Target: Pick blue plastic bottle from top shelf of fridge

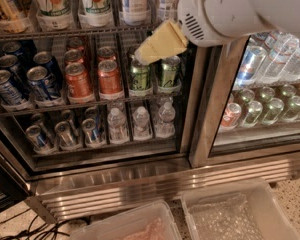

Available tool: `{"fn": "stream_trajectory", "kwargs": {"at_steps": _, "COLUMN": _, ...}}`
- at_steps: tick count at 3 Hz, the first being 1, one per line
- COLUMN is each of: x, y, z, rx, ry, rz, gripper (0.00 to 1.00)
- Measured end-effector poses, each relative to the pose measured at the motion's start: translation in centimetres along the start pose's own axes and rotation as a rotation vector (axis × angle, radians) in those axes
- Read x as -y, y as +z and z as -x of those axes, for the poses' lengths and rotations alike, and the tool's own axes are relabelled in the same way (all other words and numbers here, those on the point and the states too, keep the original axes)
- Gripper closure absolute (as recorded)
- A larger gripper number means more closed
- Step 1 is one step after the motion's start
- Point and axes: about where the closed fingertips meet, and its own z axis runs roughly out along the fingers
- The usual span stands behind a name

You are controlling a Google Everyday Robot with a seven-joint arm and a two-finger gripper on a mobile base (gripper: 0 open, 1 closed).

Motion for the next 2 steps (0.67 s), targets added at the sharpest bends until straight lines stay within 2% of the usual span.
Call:
{"fn": "stream_trajectory", "kwargs": {"at_steps": 1, "x": -0.15, "y": -0.27, "z": 0.97, "rx": 0.037, "ry": 0.037, "rz": -0.027, "gripper": 0.00}}
{"fn": "stream_trajectory", "kwargs": {"at_steps": 2, "x": 0.31, "y": 0.69, "z": 1.71, "rx": 0.080, "ry": 0.114, "rz": -0.064, "gripper": 0.00}}
